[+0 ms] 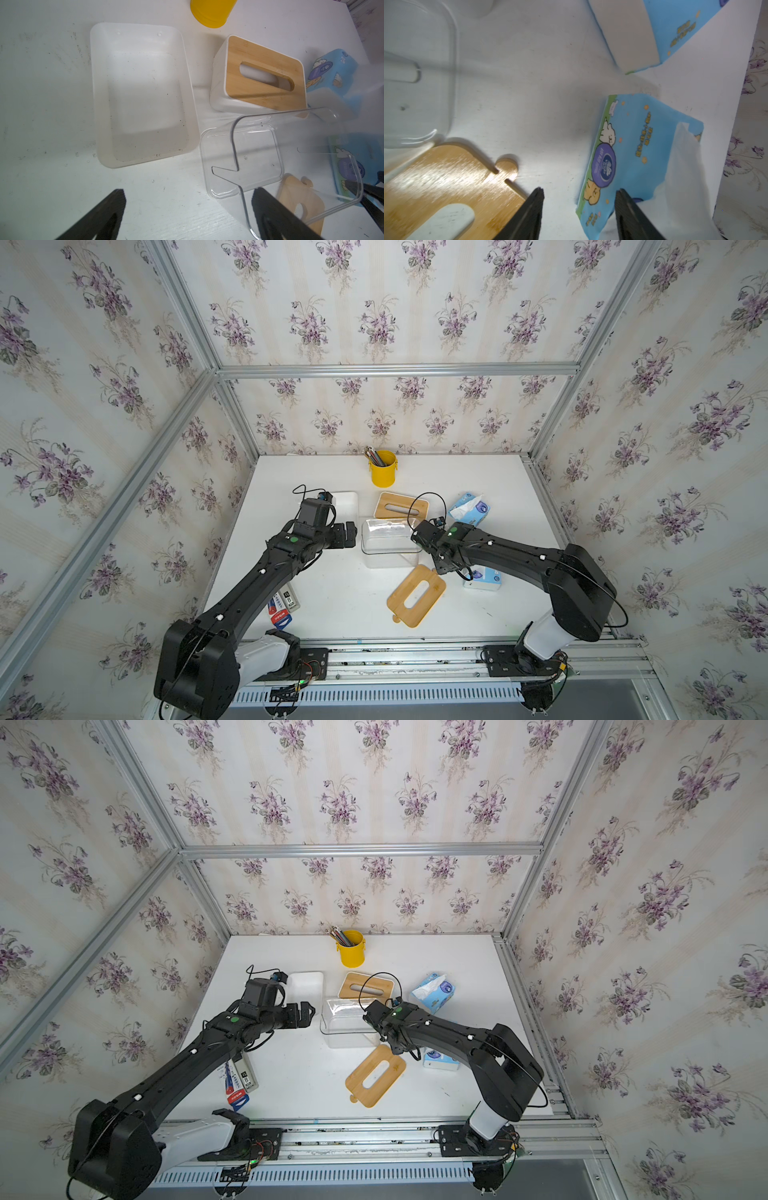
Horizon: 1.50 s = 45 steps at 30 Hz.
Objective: Put the tissue paper into the tissue box
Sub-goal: Pick up the paper towel from the center of the board.
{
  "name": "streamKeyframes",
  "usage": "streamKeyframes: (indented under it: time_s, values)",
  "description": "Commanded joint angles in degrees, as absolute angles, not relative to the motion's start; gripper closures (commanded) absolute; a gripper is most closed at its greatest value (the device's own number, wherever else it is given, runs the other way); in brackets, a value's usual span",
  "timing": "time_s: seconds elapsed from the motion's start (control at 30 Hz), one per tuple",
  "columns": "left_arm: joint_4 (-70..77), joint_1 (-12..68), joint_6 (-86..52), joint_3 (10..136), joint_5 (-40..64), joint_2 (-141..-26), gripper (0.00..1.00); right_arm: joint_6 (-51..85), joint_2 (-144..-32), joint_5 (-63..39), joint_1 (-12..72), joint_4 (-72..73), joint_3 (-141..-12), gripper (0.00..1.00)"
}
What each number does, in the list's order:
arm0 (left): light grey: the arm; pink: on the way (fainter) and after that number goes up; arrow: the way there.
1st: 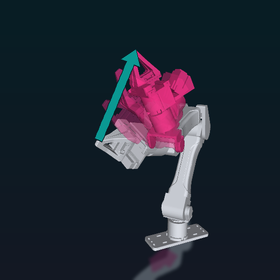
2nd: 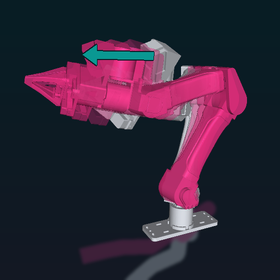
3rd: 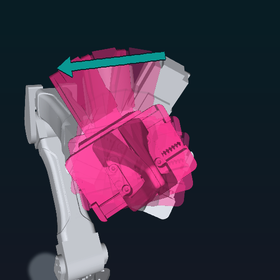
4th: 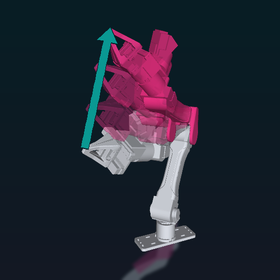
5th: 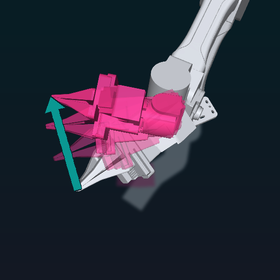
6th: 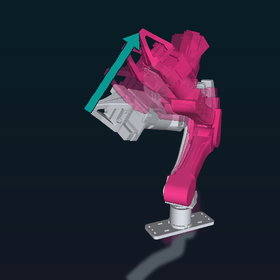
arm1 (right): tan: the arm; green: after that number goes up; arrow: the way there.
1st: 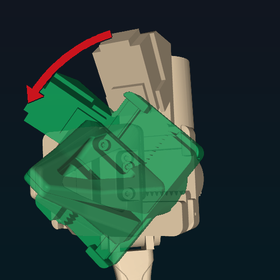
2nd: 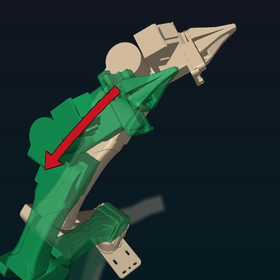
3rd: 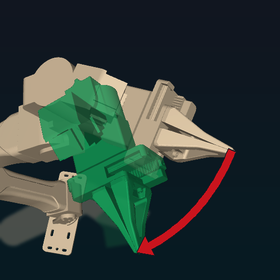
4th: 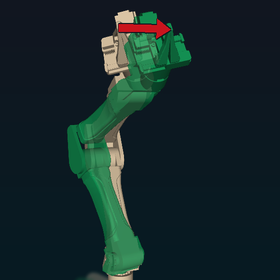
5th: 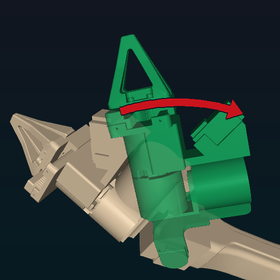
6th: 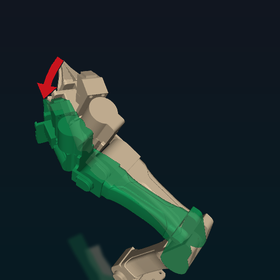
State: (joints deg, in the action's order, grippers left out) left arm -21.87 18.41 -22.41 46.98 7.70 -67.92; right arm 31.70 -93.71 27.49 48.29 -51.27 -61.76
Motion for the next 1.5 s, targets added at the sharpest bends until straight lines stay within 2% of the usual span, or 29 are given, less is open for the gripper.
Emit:
streamKeyframes:
  time_s: [0.0,0.17,0.37,0.6,0.77,1.03,1.47]
  values:
    - [-21.1,18.5,-21.8,47.4,7.6,-67.8,0.01,31.2,-94.5,31.1,47.3,-52.8,-62.0,0.41]
    - [-21.0,18.5,-21.8,46.9,7.3,-67.3,0.01,29.6,-95.5,33.8,44.4,-53.3,-61.4,0.43]
    - [-21.0,18.5,-21.6,46.7,7.2,-67.7,0.01,27.7,-97.8,35.5,41.9,-51.8,-60.8,0.51]
    - [-21.2,18.5,-21.5,46.8,7.1,-67.6,0.01,27.0,-101.3,33.7,42.0,-50.4,-60.4,0.67]
    - [-21.0,18.5,-21.4,46.7,7.0,-68.0,0.01,26.9,-102.8,33.8,42.0,-51.0,-60.2,0.81]
    - [-21.0,18.5,-21.5,46.9,7.2,-68.3,0.01,25.4,-101.0,34.8,42.0,-51.8,-60.4,1.0]
    - [-21.2,18.5,-21.5,47.4,6.5,-68.4,0.01,20.1,-93.2,34.8,43.8,-53.6,-62.7,1.0]
